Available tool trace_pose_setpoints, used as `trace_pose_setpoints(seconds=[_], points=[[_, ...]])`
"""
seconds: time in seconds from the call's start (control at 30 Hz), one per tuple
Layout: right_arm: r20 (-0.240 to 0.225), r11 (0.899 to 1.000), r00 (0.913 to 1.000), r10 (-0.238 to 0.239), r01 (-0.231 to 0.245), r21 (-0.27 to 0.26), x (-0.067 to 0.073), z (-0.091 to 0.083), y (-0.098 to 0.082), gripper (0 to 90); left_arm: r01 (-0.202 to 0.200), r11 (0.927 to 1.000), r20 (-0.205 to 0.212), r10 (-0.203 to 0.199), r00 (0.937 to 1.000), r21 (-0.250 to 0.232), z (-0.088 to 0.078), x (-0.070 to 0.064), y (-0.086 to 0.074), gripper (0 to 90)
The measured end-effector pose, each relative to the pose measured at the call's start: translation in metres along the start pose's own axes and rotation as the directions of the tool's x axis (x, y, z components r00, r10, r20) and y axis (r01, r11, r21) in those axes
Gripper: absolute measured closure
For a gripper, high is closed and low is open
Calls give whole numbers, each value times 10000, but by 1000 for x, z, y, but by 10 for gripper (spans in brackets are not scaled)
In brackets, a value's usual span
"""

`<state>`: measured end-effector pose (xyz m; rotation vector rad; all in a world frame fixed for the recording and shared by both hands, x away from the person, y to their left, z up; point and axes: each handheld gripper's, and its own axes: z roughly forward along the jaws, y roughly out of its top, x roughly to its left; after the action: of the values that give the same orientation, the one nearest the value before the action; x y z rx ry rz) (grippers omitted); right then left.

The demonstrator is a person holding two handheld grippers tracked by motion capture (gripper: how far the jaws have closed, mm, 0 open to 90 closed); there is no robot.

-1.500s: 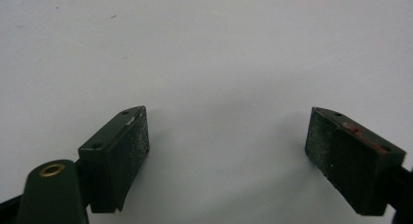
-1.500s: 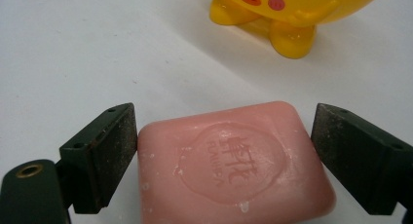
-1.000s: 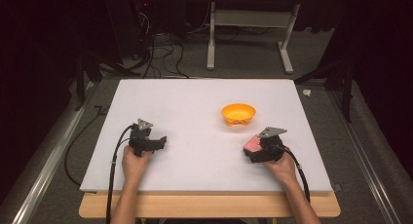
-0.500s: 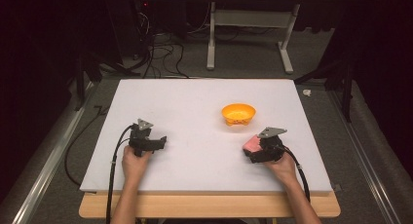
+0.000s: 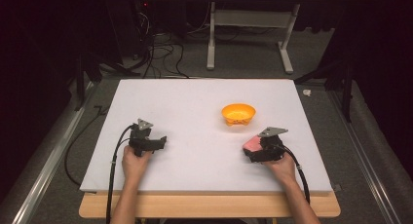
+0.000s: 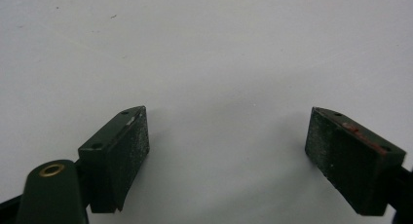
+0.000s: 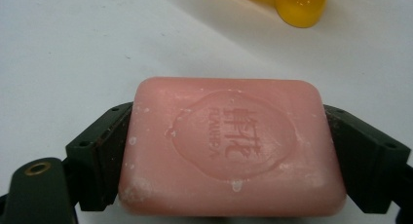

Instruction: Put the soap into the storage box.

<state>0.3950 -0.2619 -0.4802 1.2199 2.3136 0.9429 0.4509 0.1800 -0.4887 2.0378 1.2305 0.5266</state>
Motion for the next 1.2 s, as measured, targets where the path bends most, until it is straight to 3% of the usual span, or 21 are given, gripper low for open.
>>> trace_pose_setpoints(seconds=[0.27, 0.47, 0.73, 0.97, 1.2], points=[[-237, 9987, 9990, 388, -396, -335, -1, -13, 2, 135, -3, 10000, -3, 3, 10000, -1, 0, 0, 0, 166], [-332, 9975, 9985, 426, -444, -555, 0, -26, 3, 135, 2, 10000, 2, -2, 10000, -18, 0, 0, 0, 166], [-514, 9904, 9952, 830, -881, -1066, 0, -35, 8, 135, 0, 10000, 0, 0, 10000, -5, 0, 0, 0, 166], [-818, 9828, 9893, 1212, -1311, -1299, 0, -41, 14, 135, -3, 10000, -5, 3, 10000, -3, 0, 0, 0, 166], [-778, 9702, 9776, 1956, -2044, -1303, -5, -41, 20, 135, 1, 10000, -1, -1, 10000, -4, 0, 0, 0, 166]])
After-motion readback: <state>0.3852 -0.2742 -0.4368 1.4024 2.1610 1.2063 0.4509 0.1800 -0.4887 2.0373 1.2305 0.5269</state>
